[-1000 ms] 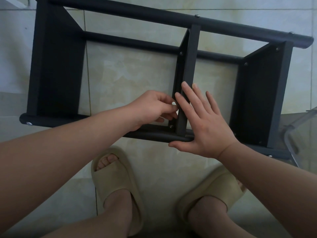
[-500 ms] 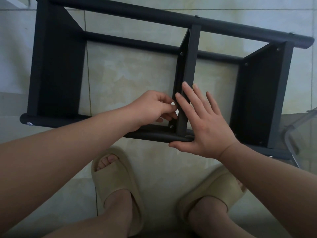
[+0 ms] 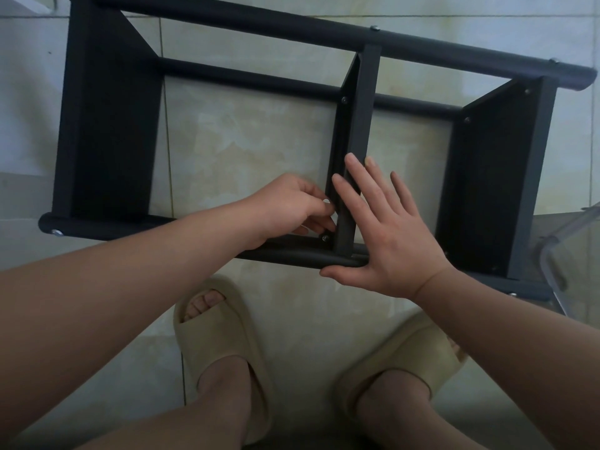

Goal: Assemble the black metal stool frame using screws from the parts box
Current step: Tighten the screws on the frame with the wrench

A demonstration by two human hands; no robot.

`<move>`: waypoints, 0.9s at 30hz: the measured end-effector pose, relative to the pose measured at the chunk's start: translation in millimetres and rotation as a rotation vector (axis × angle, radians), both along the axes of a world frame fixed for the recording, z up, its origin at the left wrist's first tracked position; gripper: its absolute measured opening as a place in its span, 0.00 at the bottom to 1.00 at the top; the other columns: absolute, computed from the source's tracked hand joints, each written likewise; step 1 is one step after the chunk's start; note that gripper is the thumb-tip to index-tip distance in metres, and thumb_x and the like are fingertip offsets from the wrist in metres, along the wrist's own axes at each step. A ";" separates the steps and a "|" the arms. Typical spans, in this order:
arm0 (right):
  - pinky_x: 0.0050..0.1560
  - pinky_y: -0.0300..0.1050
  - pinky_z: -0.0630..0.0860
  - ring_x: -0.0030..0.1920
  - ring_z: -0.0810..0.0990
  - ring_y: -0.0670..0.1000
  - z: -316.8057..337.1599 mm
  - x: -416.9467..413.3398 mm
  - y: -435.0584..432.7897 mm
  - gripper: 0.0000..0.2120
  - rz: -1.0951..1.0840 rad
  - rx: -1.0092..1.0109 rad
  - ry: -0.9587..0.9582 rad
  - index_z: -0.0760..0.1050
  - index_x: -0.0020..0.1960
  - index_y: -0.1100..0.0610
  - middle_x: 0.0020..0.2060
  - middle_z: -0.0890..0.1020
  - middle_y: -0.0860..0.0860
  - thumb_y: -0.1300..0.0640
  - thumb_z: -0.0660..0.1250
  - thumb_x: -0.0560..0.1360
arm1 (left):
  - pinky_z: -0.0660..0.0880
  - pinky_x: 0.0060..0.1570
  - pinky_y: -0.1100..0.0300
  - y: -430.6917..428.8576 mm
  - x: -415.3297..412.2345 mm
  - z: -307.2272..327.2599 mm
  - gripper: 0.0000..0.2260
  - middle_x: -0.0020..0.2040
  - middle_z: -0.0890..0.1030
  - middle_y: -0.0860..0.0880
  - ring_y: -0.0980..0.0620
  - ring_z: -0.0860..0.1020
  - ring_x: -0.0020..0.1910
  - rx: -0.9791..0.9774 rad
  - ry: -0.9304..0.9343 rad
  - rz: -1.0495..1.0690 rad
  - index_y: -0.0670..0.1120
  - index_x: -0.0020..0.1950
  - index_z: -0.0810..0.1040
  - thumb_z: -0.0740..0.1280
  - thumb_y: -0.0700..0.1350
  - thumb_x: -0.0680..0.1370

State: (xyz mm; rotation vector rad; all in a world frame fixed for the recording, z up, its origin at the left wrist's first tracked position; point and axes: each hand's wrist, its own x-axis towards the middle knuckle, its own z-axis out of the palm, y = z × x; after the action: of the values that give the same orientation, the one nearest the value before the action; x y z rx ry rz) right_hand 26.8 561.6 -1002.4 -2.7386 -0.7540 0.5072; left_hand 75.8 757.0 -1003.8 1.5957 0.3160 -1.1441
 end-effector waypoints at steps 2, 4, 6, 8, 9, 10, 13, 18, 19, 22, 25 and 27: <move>0.79 0.66 0.50 0.82 0.42 0.57 0.2 -0.1 0.0 0.53 -0.002 0.007 -0.002 0.52 0.83 0.57 0.82 0.47 0.55 0.24 0.60 0.71 | 0.74 0.40 0.64 0.0 0.5 -0.1 0.06 0.39 0.87 0.50 0.58 0.84 0.39 -0.002 0.028 0.005 0.46 0.44 0.79 0.66 0.43 0.81; 0.78 0.66 0.50 0.82 0.43 0.57 0.2 0.0 0.0 0.53 -0.002 0.011 -0.002 0.52 0.82 0.57 0.82 0.47 0.55 0.24 0.61 0.71 | 0.74 0.41 0.62 0.3 1.0 -0.8 0.07 0.39 0.87 0.49 0.57 0.85 0.40 -0.001 0.051 -0.006 0.46 0.45 0.79 0.65 0.43 0.82; 0.78 0.66 0.50 0.82 0.43 0.57 0.4 -0.1 0.1 0.53 -0.002 0.009 0.000 0.52 0.82 0.57 0.82 0.47 0.55 0.24 0.61 0.71 | 0.74 0.44 0.59 0.6 1.3 -1.5 0.07 0.39 0.87 0.49 0.56 0.85 0.40 -0.004 0.060 -0.034 0.46 0.45 0.79 0.64 0.42 0.82; 0.78 0.66 0.50 0.82 0.43 0.57 0.9 -0.1 0.2 0.53 -0.004 0.011 0.001 0.53 0.82 0.58 0.82 0.47 0.55 0.25 0.61 0.71 | 0.74 0.45 0.59 1.3 1.9 -1.5 0.07 0.38 0.87 0.50 0.57 0.84 0.39 -0.007 0.053 -0.062 0.46 0.45 0.78 0.64 0.42 0.82; 0.78 0.66 0.50 0.82 0.43 0.58 1.2 -0.2 0.2 0.53 -0.005 0.013 0.001 0.53 0.82 0.58 0.82 0.47 0.55 0.25 0.61 0.71 | 0.74 0.45 0.59 1.9 2.3 -1.3 0.07 0.38 0.86 0.50 0.58 0.84 0.39 -0.005 0.042 -0.079 0.46 0.44 0.78 0.64 0.41 0.82; 0.78 0.66 0.51 0.82 0.44 0.58 1.4 -0.3 0.2 0.53 -0.006 0.016 0.000 0.53 0.82 0.58 0.82 0.48 0.56 0.25 0.61 0.71 | 0.74 0.44 0.60 2.3 2.8 -1.0 0.08 0.37 0.86 0.51 0.59 0.83 0.38 0.000 0.026 -0.101 0.47 0.44 0.78 0.64 0.41 0.82; 0.78 0.66 0.51 0.82 0.45 0.58 2.0 -0.5 0.2 0.53 -0.006 0.019 0.001 0.53 0.82 0.58 0.82 0.48 0.56 0.25 0.61 0.71 | 0.73 0.43 0.61 2.9 3.7 -0.6 0.08 0.35 0.85 0.53 0.61 0.82 0.36 0.023 -0.028 -0.157 0.47 0.44 0.78 0.64 0.41 0.82; 0.78 0.66 0.50 0.82 0.45 0.59 2.3 -0.4 0.7 0.52 -0.006 0.021 -0.001 0.54 0.82 0.58 0.82 0.48 0.56 0.25 0.61 0.71 | 0.73 0.43 0.62 6.1 3.4 -0.9 0.08 0.34 0.84 0.54 0.63 0.80 0.34 0.023 -0.105 -0.224 0.47 0.44 0.77 0.64 0.40 0.82; 0.78 0.66 0.50 0.82 0.45 0.59 2.2 -0.4 0.6 0.52 -0.005 0.023 -0.002 0.54 0.82 0.59 0.82 0.48 0.56 0.25 0.61 0.71 | 0.73 0.44 0.61 7.3 3.4 -1.1 0.08 0.34 0.84 0.54 0.63 0.80 0.35 0.019 -0.120 -0.238 0.47 0.44 0.77 0.64 0.41 0.82; 0.78 0.66 0.50 0.82 0.45 0.59 1.8 -0.3 0.2 0.53 -0.003 0.019 -0.002 0.53 0.82 0.59 0.82 0.48 0.56 0.25 0.61 0.71 | 0.73 0.46 0.60 10.3 3.6 -2.1 0.07 0.34 0.84 0.54 0.63 0.80 0.36 -0.005 -0.144 -0.268 0.48 0.45 0.77 0.64 0.40 0.82; 0.78 0.66 0.50 0.82 0.44 0.59 1.6 -0.2 0.2 0.53 -0.003 0.021 -0.003 0.53 0.82 0.59 0.82 0.48 0.56 0.25 0.61 0.71 | 0.72 0.45 0.60 12.8 3.7 -3.3 0.08 0.34 0.84 0.54 0.63 0.80 0.36 -0.016 -0.155 -0.295 0.48 0.44 0.76 0.64 0.39 0.82; 0.79 0.66 0.50 0.82 0.44 0.58 1.6 -0.4 0.3 0.53 -0.004 0.021 -0.004 0.53 0.82 0.58 0.82 0.48 0.56 0.25 0.61 0.71 | 0.72 0.45 0.60 14.3 4.1 -3.7 0.08 0.34 0.84 0.54 0.63 0.80 0.35 -0.016 -0.171 -0.317 0.48 0.44 0.77 0.64 0.39 0.82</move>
State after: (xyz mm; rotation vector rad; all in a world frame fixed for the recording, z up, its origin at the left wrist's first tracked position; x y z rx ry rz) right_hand 26.4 561.9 -1000.8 -2.7220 -0.7506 0.4904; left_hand 79.8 771.3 -1007.6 1.7583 -0.0615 -1.2316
